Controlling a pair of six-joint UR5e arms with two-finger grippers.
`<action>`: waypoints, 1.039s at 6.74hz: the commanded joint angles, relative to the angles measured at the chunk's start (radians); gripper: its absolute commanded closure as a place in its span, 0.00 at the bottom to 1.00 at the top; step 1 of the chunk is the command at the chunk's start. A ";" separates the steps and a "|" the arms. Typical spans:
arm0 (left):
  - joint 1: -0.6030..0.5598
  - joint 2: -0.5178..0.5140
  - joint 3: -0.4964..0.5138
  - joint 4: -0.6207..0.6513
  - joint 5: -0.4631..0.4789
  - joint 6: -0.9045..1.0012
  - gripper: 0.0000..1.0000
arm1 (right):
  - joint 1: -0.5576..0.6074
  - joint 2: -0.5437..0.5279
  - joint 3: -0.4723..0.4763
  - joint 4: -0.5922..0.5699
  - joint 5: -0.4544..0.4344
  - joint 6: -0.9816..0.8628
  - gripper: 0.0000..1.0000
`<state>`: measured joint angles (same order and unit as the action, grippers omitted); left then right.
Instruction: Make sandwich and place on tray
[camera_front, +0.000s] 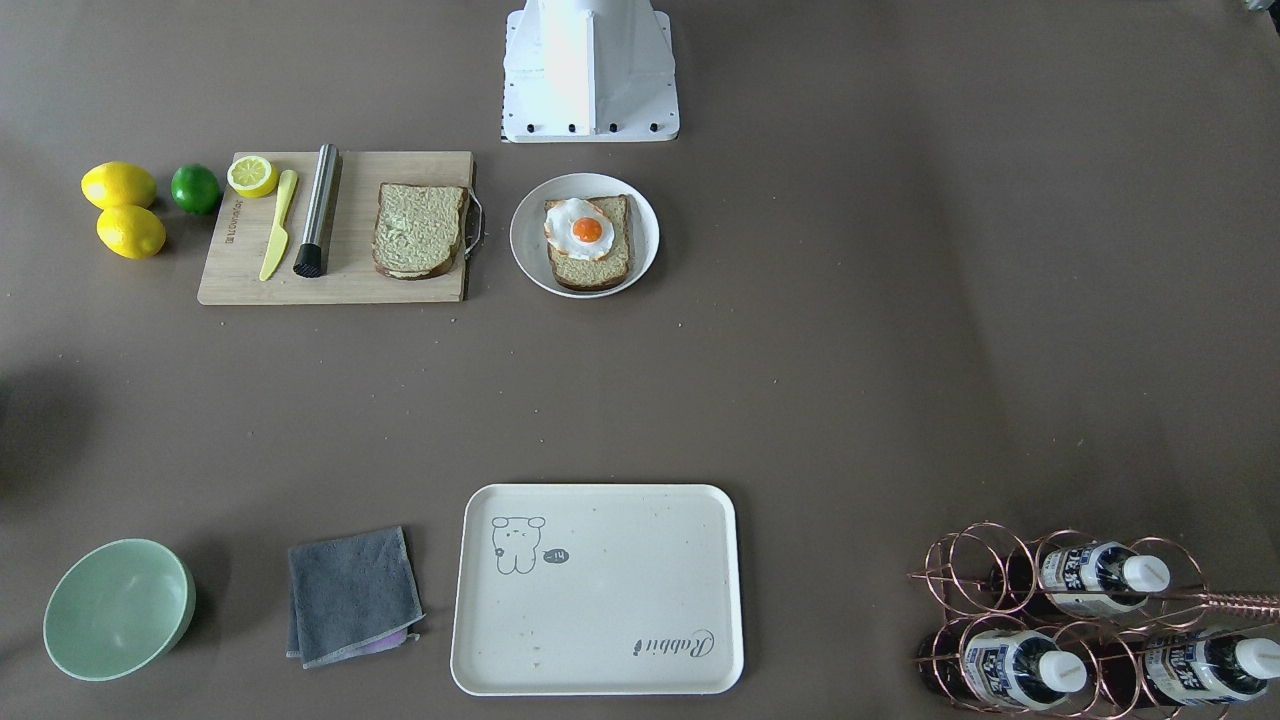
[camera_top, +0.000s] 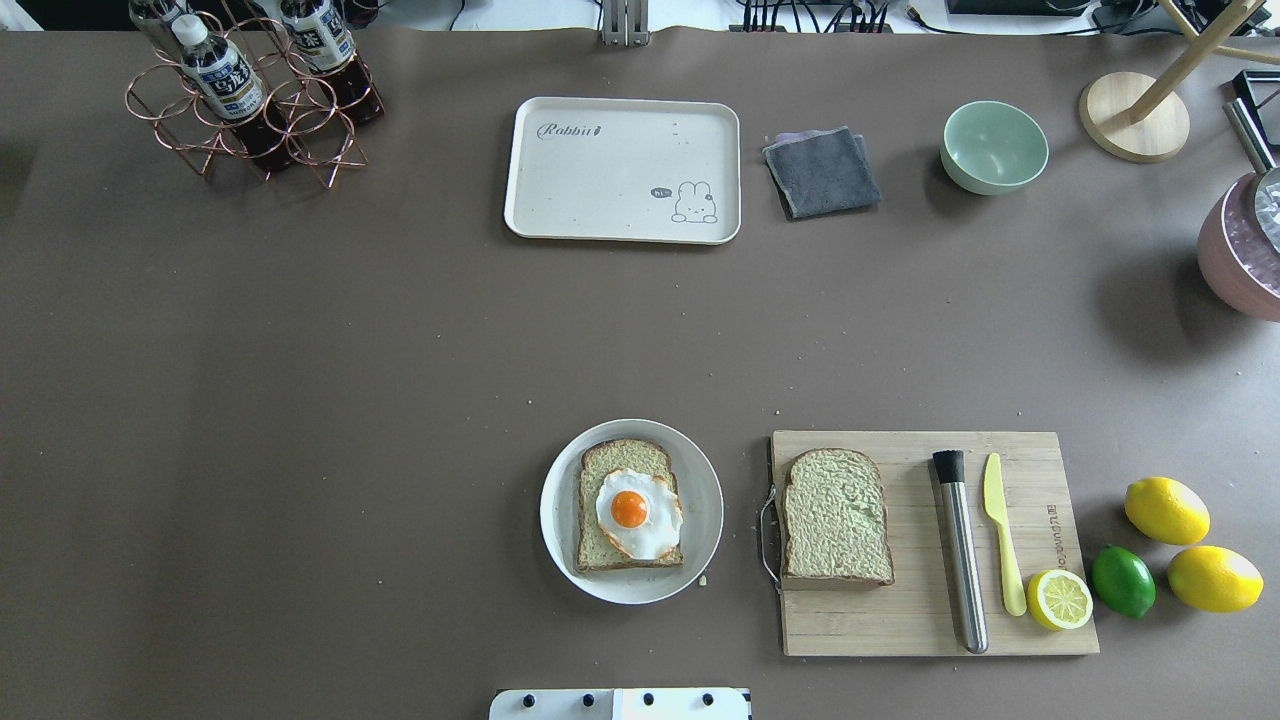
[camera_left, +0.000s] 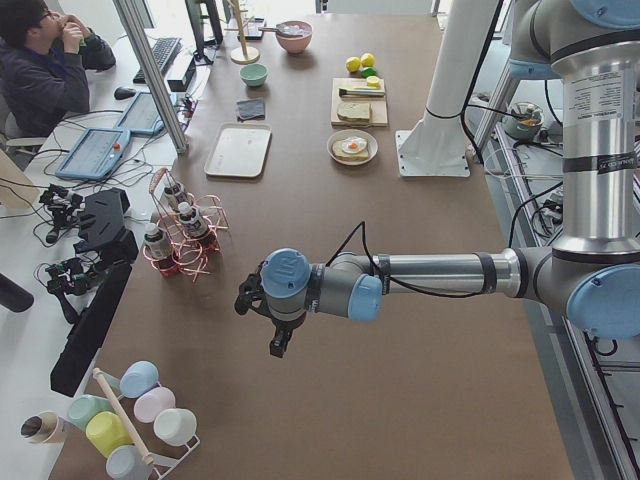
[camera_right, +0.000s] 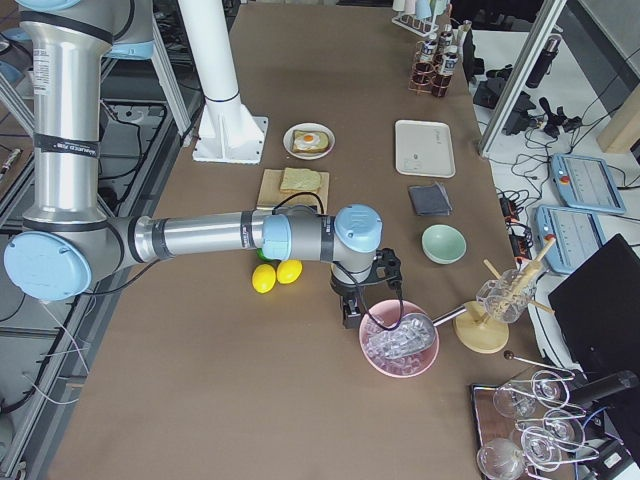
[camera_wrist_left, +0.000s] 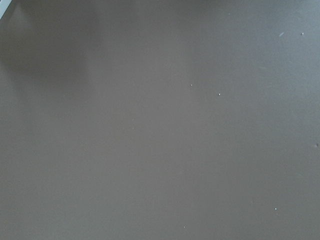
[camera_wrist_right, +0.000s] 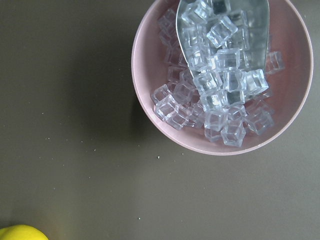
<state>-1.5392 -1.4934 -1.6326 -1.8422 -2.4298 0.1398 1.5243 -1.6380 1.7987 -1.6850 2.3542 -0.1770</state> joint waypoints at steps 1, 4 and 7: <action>0.004 -0.144 -0.001 -0.078 0.000 -0.062 0.02 | -0.050 0.100 0.004 0.022 0.028 0.001 0.00; 0.202 -0.256 -0.046 -0.143 0.014 -0.152 0.02 | -0.174 0.157 0.024 0.270 0.071 0.080 0.00; 0.409 -0.280 -0.140 -0.164 0.198 -0.681 0.02 | -0.335 0.170 0.086 0.359 0.042 0.571 0.00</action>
<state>-1.2205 -1.7735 -1.7201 -1.9944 -2.3404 -0.3315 1.2447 -1.4691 1.8619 -1.3690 2.4095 0.1958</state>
